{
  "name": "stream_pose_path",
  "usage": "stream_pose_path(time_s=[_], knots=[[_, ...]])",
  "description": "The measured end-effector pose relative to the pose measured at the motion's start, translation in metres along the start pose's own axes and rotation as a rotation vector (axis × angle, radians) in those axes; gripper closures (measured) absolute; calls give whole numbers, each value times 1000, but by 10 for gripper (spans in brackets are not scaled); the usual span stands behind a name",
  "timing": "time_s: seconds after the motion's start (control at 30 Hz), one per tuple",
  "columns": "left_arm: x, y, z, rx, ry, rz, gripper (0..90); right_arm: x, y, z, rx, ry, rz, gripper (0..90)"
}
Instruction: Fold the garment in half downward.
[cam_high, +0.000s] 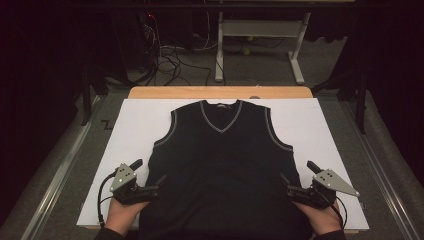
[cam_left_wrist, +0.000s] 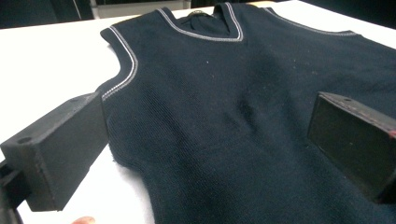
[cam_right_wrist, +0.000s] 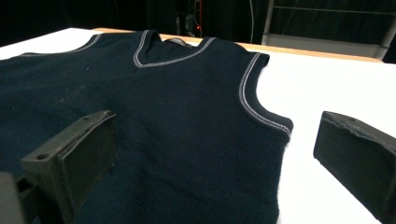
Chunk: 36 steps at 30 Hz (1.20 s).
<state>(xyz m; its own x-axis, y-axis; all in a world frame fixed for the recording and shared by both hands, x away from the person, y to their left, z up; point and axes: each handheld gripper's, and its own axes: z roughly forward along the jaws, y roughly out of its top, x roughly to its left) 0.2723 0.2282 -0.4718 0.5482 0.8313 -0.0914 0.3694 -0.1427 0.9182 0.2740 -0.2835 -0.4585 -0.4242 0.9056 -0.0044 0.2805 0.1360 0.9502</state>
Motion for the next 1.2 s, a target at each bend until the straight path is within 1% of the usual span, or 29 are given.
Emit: stream_pose_path(time_s=[0.03, 0.07, 0.17, 0.3, 0.37, 0.5, 0.7, 0.73, 0.83, 0.93, 1.07, 1.2], knots=[[-1, 0, 1, -2, -14, 0, 0, 0, 0, 0, 2, 0, -6, 0], [-1, 0, 1, -2, -14, 0, 0, 0, -1, 1, 5, 3, -10, 0], [-2, 1, 1, -3, -37, -6, 0, 0, -1, 1, 13, 10, -6, 0], [-1, 1, 2, 1, -38, -8, 0, 0, -1, 2, 18, 9, -10, 0], [0, 1, 1, -5, -41, -19, 0, 0, -1, 2, 17, 6, -9, 0], [1, 1, 1, -7, -41, -24, 0, 0, -1, 2, 18, 2, -7, 0], [1, 1, 1, -11, -53, -27, 0, 0, -1, 2, 18, 1, -6, 0], [2, 1, 1, -7, -62, -31, 0, 0, -1, 2, 21, 1, -7, 0], [2, 2, 1, -10, -71, -36, 0, 0, -1, 3, 19, 4, -9, 0], [2, 2, 0, -21, -71, -38, 0, 1, -1, 2, 18, 5, -12, 0], [3, 2, 0, -15, -55, -31, 0, 1, 0, 2, 16, 0, -16, 0], [2, 2, 1, -13, -48, -26, 0, 1, 1, 2, 28, -11, -24, 0]])
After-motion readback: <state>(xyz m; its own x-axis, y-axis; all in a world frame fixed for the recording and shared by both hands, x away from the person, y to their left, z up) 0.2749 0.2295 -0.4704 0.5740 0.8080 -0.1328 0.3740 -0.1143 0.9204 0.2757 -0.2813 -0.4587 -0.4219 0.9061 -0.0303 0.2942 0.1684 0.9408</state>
